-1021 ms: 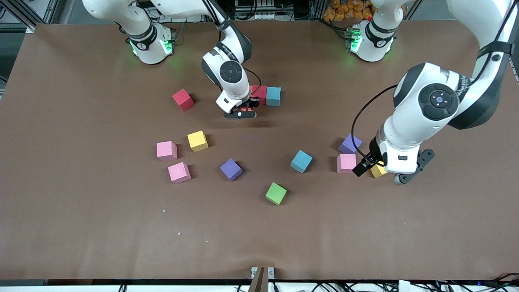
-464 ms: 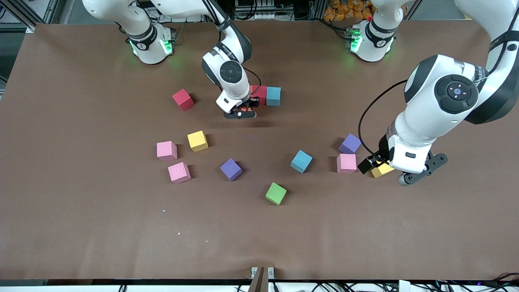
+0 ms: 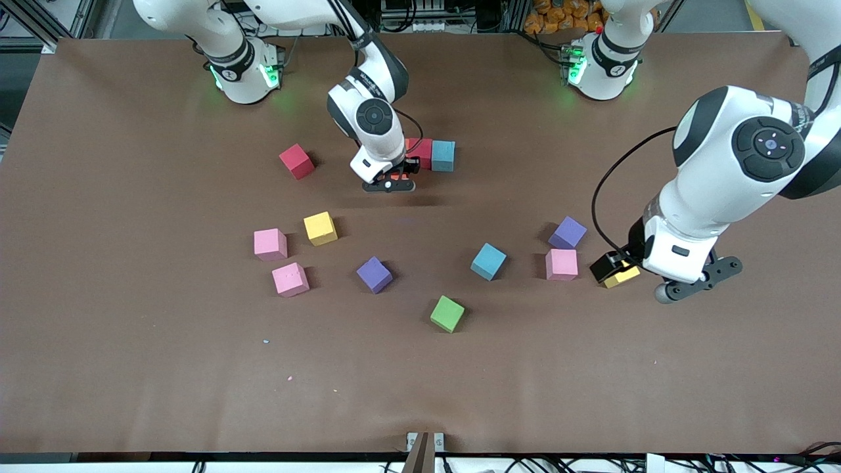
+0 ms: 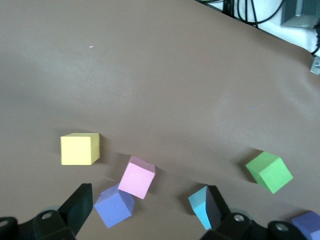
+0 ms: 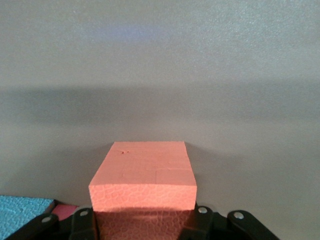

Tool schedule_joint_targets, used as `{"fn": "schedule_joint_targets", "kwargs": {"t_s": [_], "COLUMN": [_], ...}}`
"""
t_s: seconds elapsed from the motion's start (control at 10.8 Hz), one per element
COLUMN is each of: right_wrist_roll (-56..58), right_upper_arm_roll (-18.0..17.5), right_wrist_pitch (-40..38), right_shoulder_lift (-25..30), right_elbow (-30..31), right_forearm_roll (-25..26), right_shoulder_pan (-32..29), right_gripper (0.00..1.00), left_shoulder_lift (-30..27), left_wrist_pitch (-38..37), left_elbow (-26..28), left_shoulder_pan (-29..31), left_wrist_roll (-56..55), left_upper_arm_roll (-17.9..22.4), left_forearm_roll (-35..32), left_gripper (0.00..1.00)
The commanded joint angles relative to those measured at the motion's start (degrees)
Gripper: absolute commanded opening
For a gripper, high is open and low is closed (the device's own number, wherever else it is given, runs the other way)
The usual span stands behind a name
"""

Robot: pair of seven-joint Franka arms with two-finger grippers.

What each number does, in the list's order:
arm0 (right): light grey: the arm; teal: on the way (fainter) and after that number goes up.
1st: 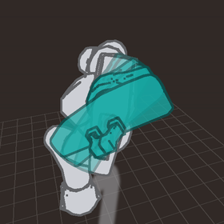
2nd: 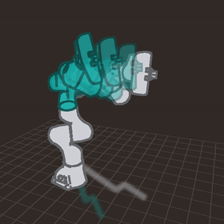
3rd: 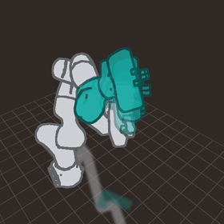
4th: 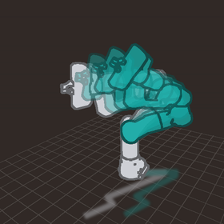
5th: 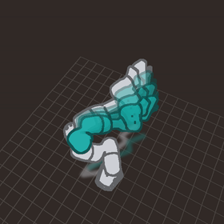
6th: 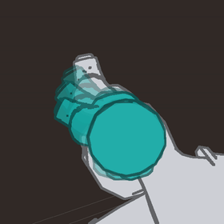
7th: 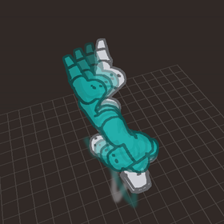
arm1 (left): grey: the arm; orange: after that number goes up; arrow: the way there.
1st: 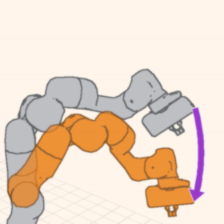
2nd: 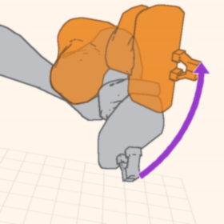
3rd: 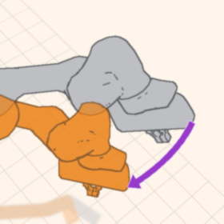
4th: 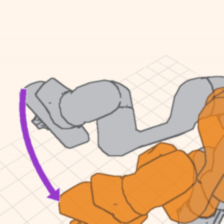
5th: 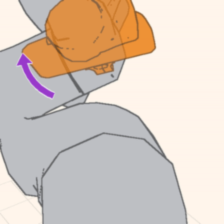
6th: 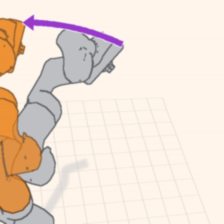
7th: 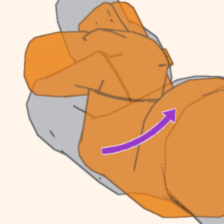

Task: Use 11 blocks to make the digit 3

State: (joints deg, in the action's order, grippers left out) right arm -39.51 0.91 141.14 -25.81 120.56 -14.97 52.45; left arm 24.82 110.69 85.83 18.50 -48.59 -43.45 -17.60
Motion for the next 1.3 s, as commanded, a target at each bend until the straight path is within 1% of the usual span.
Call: {"fn": "schedule_joint_targets", "kwargs": {"t_s": [0.0,0.28,0.37,0.46,0.56,0.74,0.93,1.02,1.21], "right_wrist_roll": [-0.9,-1.5,-1.5,-1.4,-1.4,-1.4,-1.3,-1.3,-0.7], "right_upper_arm_roll": [0.5,0.5,0.5,0.5,0.5,0.6,0.7,1.0,3.7], "right_wrist_pitch": [-1.3,-1.6,-1.6,-1.6,-1.6,-1.6,-1.7,-2.6,-8.4], "right_shoulder_lift": [-0.2,-0.1,-0.1,-0.1,-0.1,0.8,2.9,4.3,8.2], "right_elbow": [0.4,0.4,0.4,0.3,0.1,-0.4,-0.4,-0.5,-2.1], "right_forearm_roll": [-0.4,-0.5,-0.5,-0.5,-0.4,-0.5,-0.5,-0.5,-0.4], "right_shoulder_pan": [1.3,1.4,1.4,1.4,1.4,1.3,0.7,0.1,0.0], "right_gripper": [0.22,0.22,0.23,0.41,0.99,1.00,1.00,1.00,1.00], "left_shoulder_lift": [4.6,4.8,5.0,5.7,6.6,6.9,10.1,11.6,13.8], "left_wrist_pitch": [1.5,2.0,2.0,2.1,2.2,2.2,2.2,2.2,2.2], "left_elbow": [-1.8,-1.7,-1.5,-1.5,-1.5,-1.0,-1.1,-1.1,-1.4], "left_shoulder_pan": [-2.7,-3.3,-3.7,-5.3,-6.3,-8.1,-9.0,-10.9,-14.1], "left_wrist_roll": [-3.4,-5.1,-8.2,-15.7,-20.6,-30.6,-31.9,-32.5,-35.6], "left_upper_arm_roll": [-0.1,-0.1,-0.1,0.0,0.0,0.1,0.1,0.1,2.2], "left_forearm_roll": [0.8,1.0,2.5,2.5,2.3,1.3,0.9,-0.2,-0.9], "left_gripper": [1.00,1.00,1.00,1.00,1.00,1.00,1.00,1.00,1.00]}}
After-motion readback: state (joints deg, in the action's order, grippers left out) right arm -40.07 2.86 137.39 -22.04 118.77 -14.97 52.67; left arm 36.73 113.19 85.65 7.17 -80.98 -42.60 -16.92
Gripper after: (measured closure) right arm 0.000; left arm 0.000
